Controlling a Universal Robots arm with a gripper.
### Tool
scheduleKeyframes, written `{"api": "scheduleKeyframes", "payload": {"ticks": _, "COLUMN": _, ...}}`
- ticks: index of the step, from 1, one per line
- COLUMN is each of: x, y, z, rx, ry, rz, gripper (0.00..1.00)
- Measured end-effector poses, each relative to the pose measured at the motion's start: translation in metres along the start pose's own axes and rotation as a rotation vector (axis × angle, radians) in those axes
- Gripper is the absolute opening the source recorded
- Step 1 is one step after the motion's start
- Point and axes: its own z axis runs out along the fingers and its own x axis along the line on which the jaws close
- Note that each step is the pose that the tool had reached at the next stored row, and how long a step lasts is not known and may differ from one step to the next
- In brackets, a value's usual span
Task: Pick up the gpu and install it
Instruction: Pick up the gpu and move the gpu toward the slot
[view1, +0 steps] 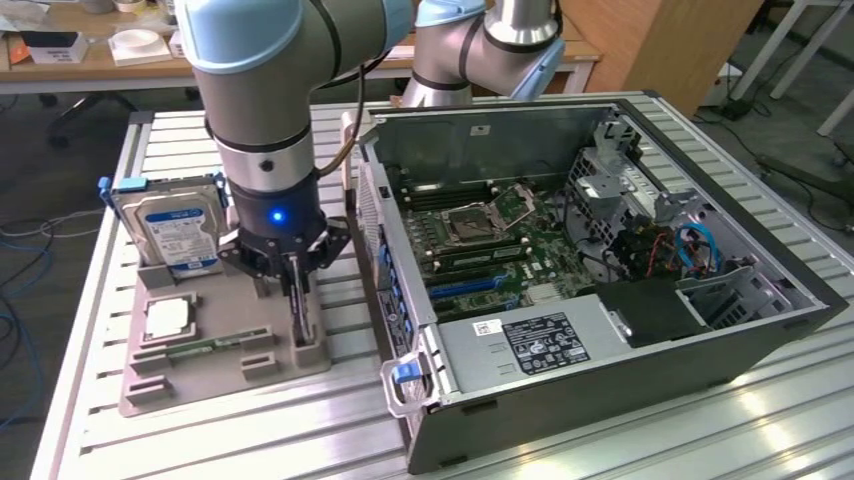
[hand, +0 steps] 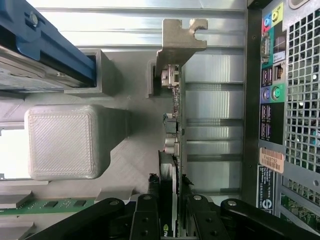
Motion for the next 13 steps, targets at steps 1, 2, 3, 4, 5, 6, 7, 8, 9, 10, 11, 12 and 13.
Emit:
{"api": "scheduleKeyframes", "payload": {"ticks": 1, "x": 0.0002, "y": -0.0001, "z": 0.0, "rx": 0.0, "ry": 0.0, "rz": 0.001, "gripper": 0.27}}
{"api": "scheduleKeyframes", "payload": {"ticks": 2, "x": 0.0003, "y": -0.0001, "z": 0.0, "rx": 0.0, "ry": 0.0, "rz": 0.002, "gripper": 0.27}}
{"api": "scheduleKeyframes", "payload": {"ticks": 3, "x": 0.0003, "y": -0.0001, "z": 0.0, "rx": 0.0, "ry": 0.0, "rz": 0.002, "gripper": 0.27}}
{"api": "scheduleKeyframes", "payload": {"ticks": 4, "x": 0.0003, "y": -0.0001, "z": 0.0, "rx": 0.0, "ry": 0.0, "rz": 0.002, "gripper": 0.27}}
{"api": "scheduleKeyframes", "payload": {"ticks": 5, "x": 0.0004, "y": 0.0, "z": 0.0, "rx": 0.0, "ry": 0.0, "rz": 0.002, "gripper": 0.27}}
{"api": "scheduleKeyframes", "payload": {"ticks": 6, "x": 0.0004, "y": 0.0, "z": -0.0003, "rx": -0.0001, "ry": -0.0001, "rz": 0.002, "gripper": 0.27}}
{"api": "scheduleKeyframes", "payload": {"ticks": 7, "x": 0.0004, "y": 0.0, "z": -0.0005, "rx": -0.0001, "ry": -0.0001, "rz": 0.002, "gripper": 0.27}}
{"api": "scheduleKeyframes", "payload": {"ticks": 8, "x": 0.0004, "y": 0.0, "z": -0.0009, "rx": 0.0, "ry": 0.0001, "rz": 0.002, "gripper": 0.27}}
{"api": "scheduleKeyframes", "payload": {"ticks": 9, "x": 0.0004, "y": 0.0, "z": -0.0015, "rx": 0.0001, "ry": 0.0001, "rz": 0.002, "gripper": 0.27}}
{"api": "scheduleKeyframes", "payload": {"ticks": 10, "x": 0.0004, "y": 0.0, "z": -0.002, "rx": 0.0001, "ry": 0.0001, "rz": 0.002, "gripper": 0.27}}
{"api": "scheduleKeyframes", "payload": {"ticks": 11, "x": 0.0004, "y": 0.0, "z": -0.0026, "rx": 0.0001, "ry": 0.0, "rz": 0.002, "gripper": 0.27}}
{"api": "scheduleKeyframes", "payload": {"ticks": 12, "x": 0.0004, "y": 0.0, "z": -0.0031, "rx": 0.0, "ry": 0.0, "rz": 0.002, "gripper": 0.27}}
{"api": "scheduleKeyframes", "payload": {"ticks": 13, "x": 0.0004, "y": 0.0001, "z": -0.0039, "rx": 0.0, "ry": 0.0, "rz": 0.002, "gripper": 0.27}}
